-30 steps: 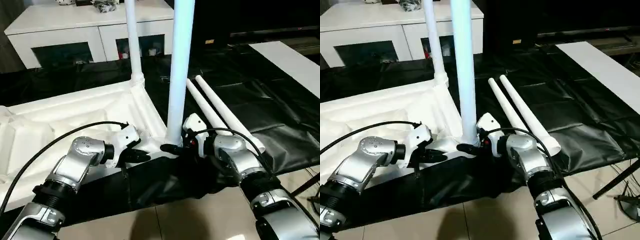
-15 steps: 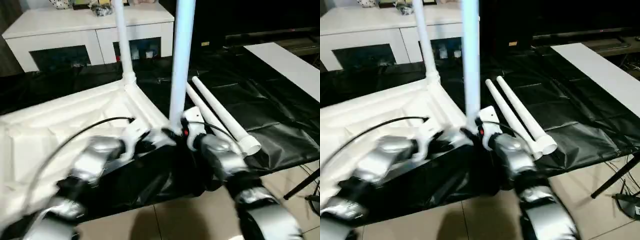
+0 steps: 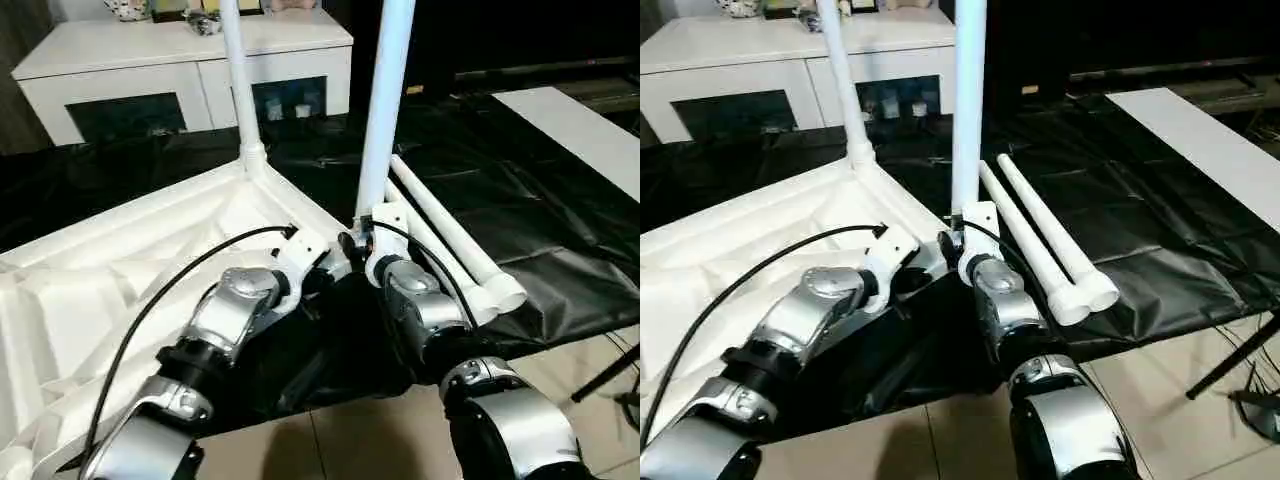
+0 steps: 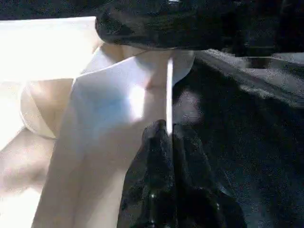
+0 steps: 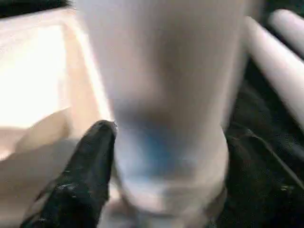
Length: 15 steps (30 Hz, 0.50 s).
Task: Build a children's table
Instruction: Rotate leg to tighten
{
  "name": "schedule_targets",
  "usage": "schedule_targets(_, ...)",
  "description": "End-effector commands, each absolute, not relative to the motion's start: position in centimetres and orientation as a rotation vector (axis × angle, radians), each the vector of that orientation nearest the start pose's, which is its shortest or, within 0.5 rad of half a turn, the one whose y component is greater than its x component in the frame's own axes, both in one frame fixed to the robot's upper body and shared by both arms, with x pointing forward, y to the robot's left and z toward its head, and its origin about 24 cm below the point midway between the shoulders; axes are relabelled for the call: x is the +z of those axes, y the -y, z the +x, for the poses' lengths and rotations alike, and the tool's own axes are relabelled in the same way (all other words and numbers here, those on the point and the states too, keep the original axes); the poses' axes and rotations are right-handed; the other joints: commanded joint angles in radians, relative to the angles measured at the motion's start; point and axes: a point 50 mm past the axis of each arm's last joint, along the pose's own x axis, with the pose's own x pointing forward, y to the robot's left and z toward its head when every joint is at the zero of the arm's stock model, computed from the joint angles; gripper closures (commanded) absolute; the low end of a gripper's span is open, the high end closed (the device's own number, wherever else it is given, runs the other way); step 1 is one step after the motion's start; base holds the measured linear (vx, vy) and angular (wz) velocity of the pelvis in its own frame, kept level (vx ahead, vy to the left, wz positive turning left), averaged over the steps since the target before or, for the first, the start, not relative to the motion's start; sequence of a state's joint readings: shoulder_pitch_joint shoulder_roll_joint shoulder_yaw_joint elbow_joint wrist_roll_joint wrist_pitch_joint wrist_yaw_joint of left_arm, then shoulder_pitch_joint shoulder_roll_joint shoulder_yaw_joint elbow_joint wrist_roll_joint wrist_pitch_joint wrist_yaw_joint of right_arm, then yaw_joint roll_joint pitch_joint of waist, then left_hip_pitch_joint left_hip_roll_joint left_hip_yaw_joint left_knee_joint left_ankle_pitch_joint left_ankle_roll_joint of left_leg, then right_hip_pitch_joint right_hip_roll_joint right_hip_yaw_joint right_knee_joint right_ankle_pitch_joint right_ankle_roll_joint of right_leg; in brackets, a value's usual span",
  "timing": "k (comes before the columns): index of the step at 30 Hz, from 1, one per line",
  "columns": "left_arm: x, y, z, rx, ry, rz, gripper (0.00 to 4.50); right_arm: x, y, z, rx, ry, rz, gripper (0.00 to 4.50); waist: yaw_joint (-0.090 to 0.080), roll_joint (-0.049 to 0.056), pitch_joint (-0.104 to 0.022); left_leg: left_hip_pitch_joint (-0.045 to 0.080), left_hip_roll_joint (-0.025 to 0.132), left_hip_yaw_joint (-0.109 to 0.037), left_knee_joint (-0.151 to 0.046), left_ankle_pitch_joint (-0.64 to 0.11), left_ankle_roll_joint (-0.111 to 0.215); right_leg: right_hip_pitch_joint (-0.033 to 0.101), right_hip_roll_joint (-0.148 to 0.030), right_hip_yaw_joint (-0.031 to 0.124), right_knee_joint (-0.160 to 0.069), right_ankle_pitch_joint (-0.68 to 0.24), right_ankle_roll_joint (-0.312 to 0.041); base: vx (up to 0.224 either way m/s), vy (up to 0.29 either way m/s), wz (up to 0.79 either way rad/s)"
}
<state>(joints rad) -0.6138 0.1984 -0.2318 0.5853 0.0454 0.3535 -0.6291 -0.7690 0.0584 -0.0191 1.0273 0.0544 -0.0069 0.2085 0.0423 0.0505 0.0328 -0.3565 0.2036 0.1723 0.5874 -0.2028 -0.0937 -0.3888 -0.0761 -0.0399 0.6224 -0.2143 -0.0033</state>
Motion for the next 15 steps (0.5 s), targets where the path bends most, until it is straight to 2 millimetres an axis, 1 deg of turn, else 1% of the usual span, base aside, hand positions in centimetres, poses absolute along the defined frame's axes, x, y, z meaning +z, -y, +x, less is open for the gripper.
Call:
schedule_targets(1, 3.6, -11.7, 33.0, -0.844, -0.468, 0.289, 4.50, 4.8, 5.5, 35.8, 0.593, -0.226, 0.022, 0.86, 0.001, -0.008, -0.050, -0.013, 0.013, -0.007, -0.073, -0.153, 0.044, 0.050, -0.057, 0.029, -0.077, -0.107, -0.200, 0.000, 0.000, 0.00)
schedule_targets(2, 3.7, -11.7, 33.0, -0.851, -0.467, 0.288, 4.50, 4.9, 5.6, 35.8, 0.598, -0.225, 0.019, 0.73, 0.000, -0.009, -0.052, -0.012, 0.014, -0.006, -0.070, -0.140, 0.050, 0.050, -0.058, 0.028, -0.075, -0.084, -0.206, 0.000, 0.000, 0.00)
schedule_targets(3, 3.8, -12.1, 32.6, -0.907, -0.472, 0.284, 4.50, 5.0, 6.5, 35.9, 0.634, -0.220, -0.028, 0.65, 0.000, -0.007, -0.056, -0.008, 0.015, -0.004, -0.064, -0.104, 0.063, 0.048, -0.054, 0.029, -0.068, -0.019, -0.225, 0.000, 0.000, 0.00)
schedule_targets(4, 3.8, -12.3, 32.4, -0.929, -0.479, 0.284, 4.50, 5.0, 7.0, 35.8, 0.648, -0.220, -0.051, 0.61, 0.000, -0.009, -0.061, -0.010, 0.014, -0.003, -0.058, -0.058, 0.079, 0.050, -0.052, 0.028, -0.059, 0.060, -0.246, 0.000, 0.000, 0.00)
schedule_targets(5, 3.8, -12.6, 32.1, -0.949, -0.498, 0.277, 4.50, 5.0, 7.5, 35.7, 0.690, -0.217, -0.077, 0.61, 0.001, -0.007, -0.063, -0.010, 0.013, -0.001, -0.054, -0.033, 0.089, 0.048, -0.051, 0.029, -0.054, 0.104, -0.257, 0.000, 0.000, 0.00)
schedule_targets(6, 3.8, -12.9, 31.9, -0.962, -0.512, 0.272, 4.50, 5.1, 7.9, 35.6, 0.721, -0.215, -0.095, 0.61, 0.003, -0.007, -0.066, -0.009, 0.013, -0.001, -0.051, -0.013, 0.098, 0.049, -0.049, 0.027, -0.051, 0.139, -0.265, 0.000, 0.000, 0.00)
schedule_targets(7, 3.9, -13.2, 31.6, -1.003, -0.514, 0.261, 4.50, 5.2, 8.7, 35.2, 0.804, -0.209, -0.121, 0.61, 0.006, -0.004, -0.066, -0.010, 0.012, 0.001, -0.045, 0.018, 0.133, 0.045, -0.046, 0.026, -0.044, 0.226, -0.286, 0.000, 0.000, 0.00)
schedule_targets(8, 3.9, -13.3, 31.5, -1.011, -0.514, 0.259, 4.50, 5.2, 8.8, 35.2, 0.816, -0.209, -0.125, 0.61, 0.011, -0.006, -0.064, -0.009, 0.015, 0.003, -0.043, 0.008, 0.147, 0.044, -0.047, 0.025, -0.043, 0.233, -0.293, 0.000, 0.000, 0.00)
schedule_targets(9, 4.0, -13.3, 31.4, -1.028, -0.513, 0.253, 4.50, 5.3, 9.0, 35.0, 0.841, -0.208, -0.133, 0.61, 0.010, -0.007, -0.063, -0.011, 0.015, 0.003, -0.045, 0.004, 0.147, 0.045, -0.047, 0.025, -0.043, 0.223, -0.296, 0.000, 0.000, 0.00)
schedule_targets(10, 4.2, -13.6, 30.9, -1.093, -0.503, 0.248, 4.50, 5.4, 9.6, 34.5, 0.919, -0.202, -0.166, 0.61, 0.016, -0.003, -0.063, -0.009, 0.017, 0.002, -0.045, -0.017, 0.146, 0.045, -0.048, 0.022, -0.045, 0.194, -0.299, 0.000, 0.000, 0.00)
schedule_targets(13, 4.6, -14.1, 30.0, -1.192, -0.508, 0.242, 4.50, 5.4, 10.8, 33.5, 1.067, -0.214, -0.240, 0.61, 0.022, -0.005, -0.059, -0.005, 0.022, 0.004, -0.048, -0.056, 0.131, 0.043, -0.046, 0.022, -0.048, 0.140, -0.298, 0.000, 0.000, 0.00)
schedule_targets(15, 4.8, -14.3, 29.6, -1.228, -0.524, 0.226, 4.50, 5.3, 11.4, 33.1, 1.118, -0.233, -0.267, 0.61, 0.023, -0.005, -0.057, -0.006, 0.023, 0.005, -0.051, -0.082, 0.120, 0.041, -0.048, 0.023, -0.051, 0.100, -0.294, 0.000, 0.000, 0.00)
